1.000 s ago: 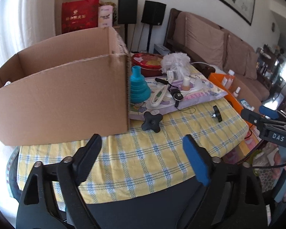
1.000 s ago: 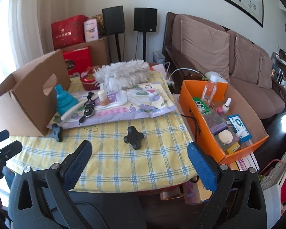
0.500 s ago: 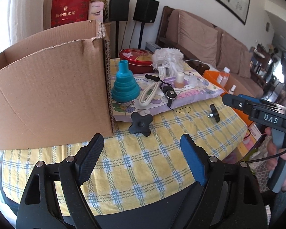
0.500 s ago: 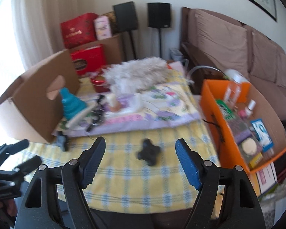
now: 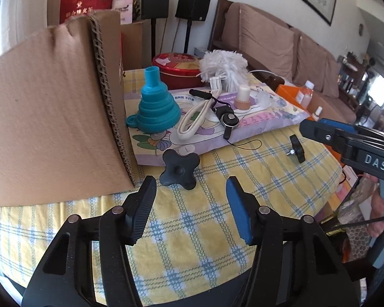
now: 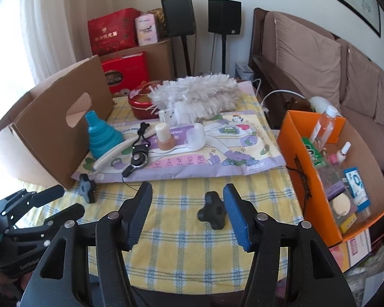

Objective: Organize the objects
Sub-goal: 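Move both tools toward the black four-lobed knobs on the tablecloth, then close the left gripper on the black four-lobed knob and lift it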

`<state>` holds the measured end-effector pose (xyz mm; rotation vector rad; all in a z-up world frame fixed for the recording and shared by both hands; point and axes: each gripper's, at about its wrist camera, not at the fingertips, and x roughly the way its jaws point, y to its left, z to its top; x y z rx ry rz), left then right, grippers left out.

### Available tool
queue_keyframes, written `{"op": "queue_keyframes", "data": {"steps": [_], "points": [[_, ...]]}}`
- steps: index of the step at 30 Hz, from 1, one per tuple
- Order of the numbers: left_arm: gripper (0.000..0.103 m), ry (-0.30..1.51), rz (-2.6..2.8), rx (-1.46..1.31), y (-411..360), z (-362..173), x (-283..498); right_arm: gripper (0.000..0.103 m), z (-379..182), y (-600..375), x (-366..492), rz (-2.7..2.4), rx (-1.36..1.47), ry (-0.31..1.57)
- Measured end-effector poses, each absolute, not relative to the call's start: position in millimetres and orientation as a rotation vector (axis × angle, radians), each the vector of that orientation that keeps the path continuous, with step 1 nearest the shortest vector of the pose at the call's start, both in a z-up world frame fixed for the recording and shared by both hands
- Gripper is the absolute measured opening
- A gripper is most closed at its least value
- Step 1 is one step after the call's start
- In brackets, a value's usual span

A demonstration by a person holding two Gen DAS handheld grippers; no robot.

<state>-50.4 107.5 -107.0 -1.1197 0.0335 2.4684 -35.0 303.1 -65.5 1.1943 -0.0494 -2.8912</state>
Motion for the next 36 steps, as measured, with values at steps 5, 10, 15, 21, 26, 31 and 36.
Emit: {"op": "queue_keyframes", "data": {"steps": [5,10,15,21,26,31,36], "points": [[0.053,0.094,2.534,-1.119,116.4,-114.5,-53.9,0.058,-71.1,312.4,-34.9,-2.886,1.211,-0.105],[0.053,0.074,2.538,-1.175,118.0,-122.8,-64.7,0.059,-75.0,315.1,-33.4,-2.877,1.217,-0.133],[0.053,0.07,2.533,-1.194,121.6,-128.8,-69.3,0.059,-79.4,319.1,-32.7,-2.879,1.229,-0.147],[0.038,0.053,2.501,-1.2,126.8,-127.9,-71.3,0.06,-85.2,329.3,-34.2,-2.885,1.258,-0.169],[0.037,-0.006,2.424,-1.197,128.6,-125.3,-68.5,0.069,-91.8,335.8,-40.6,-2.869,1.284,-0.213],[0.058,0.014,2.466,-1.201,126.3,-126.4,-73.1,0.072,-97.6,337.0,-50.2,-2.856,1.298,-0.204],[0.065,0.03,2.473,-1.209,130.1,-127.8,-77.6,0.072,-106.7,338.0,-56.8,-2.827,1.339,-0.223]]}}
